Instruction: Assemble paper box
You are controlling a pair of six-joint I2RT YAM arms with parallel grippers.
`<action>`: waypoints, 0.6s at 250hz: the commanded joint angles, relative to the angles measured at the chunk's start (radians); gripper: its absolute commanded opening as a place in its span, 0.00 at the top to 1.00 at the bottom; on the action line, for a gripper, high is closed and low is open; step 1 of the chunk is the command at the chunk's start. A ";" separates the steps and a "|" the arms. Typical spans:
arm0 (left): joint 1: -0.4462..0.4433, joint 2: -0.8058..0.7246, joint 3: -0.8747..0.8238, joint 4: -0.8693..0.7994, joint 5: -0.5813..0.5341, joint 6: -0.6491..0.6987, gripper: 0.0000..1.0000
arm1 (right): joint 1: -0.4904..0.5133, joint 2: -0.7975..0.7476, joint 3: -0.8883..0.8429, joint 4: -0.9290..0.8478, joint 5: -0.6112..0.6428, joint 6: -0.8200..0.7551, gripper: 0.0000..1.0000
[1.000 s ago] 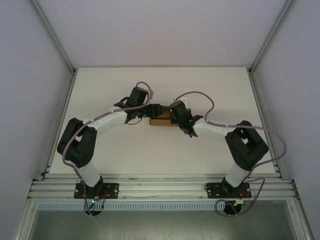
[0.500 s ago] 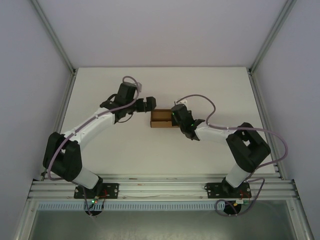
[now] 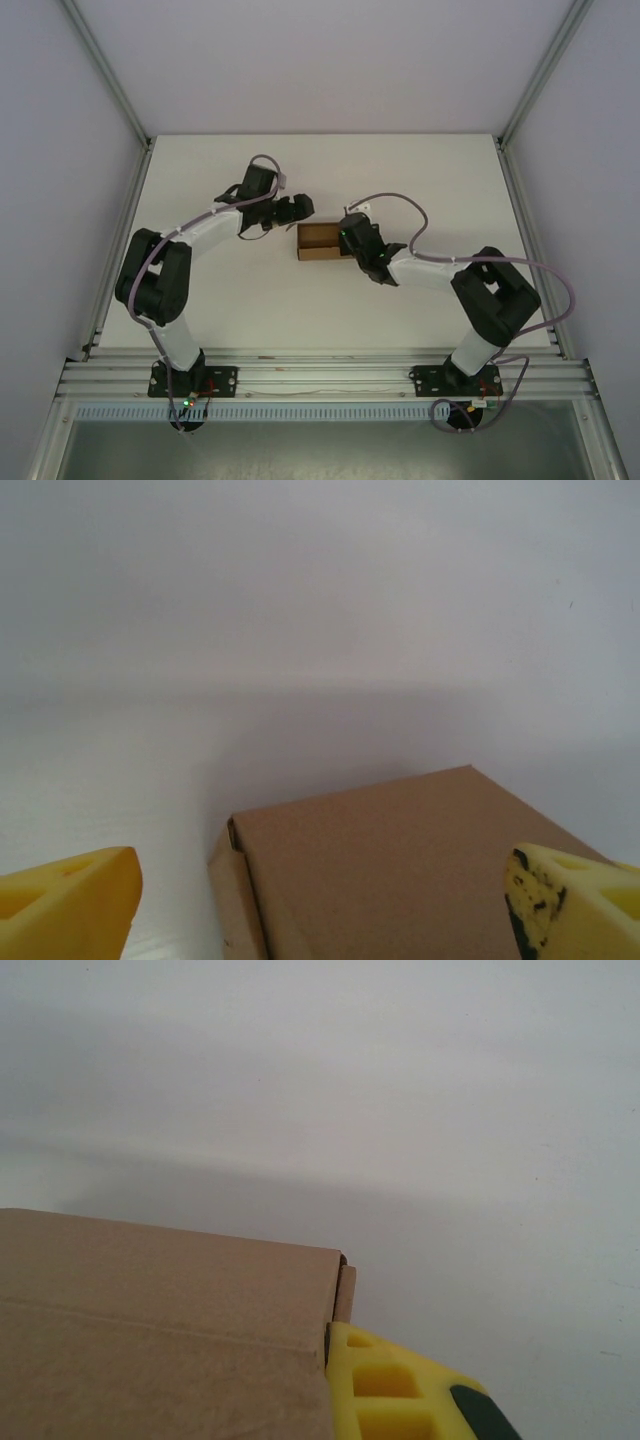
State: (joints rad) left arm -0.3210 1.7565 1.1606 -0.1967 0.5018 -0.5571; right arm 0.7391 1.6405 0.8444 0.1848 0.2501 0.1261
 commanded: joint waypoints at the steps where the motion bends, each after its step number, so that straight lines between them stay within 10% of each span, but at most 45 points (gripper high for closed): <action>1: -0.019 -0.004 -0.055 0.057 0.059 -0.049 0.14 | 0.018 -0.027 -0.018 0.016 0.070 -0.008 0.94; 75: -0.067 0.003 -0.175 0.202 0.076 -0.138 0.33 | 0.090 -0.044 -0.018 -0.031 0.145 0.011 0.89; 150: -0.068 0.052 -0.185 0.236 0.090 -0.154 0.44 | 0.095 -0.181 -0.127 -0.077 0.070 0.098 0.58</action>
State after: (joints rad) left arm -0.3801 1.7714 0.9993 -0.0036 0.5728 -0.6914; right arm 0.8307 1.5333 0.7658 0.1440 0.3233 0.1692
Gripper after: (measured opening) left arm 0.582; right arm 0.379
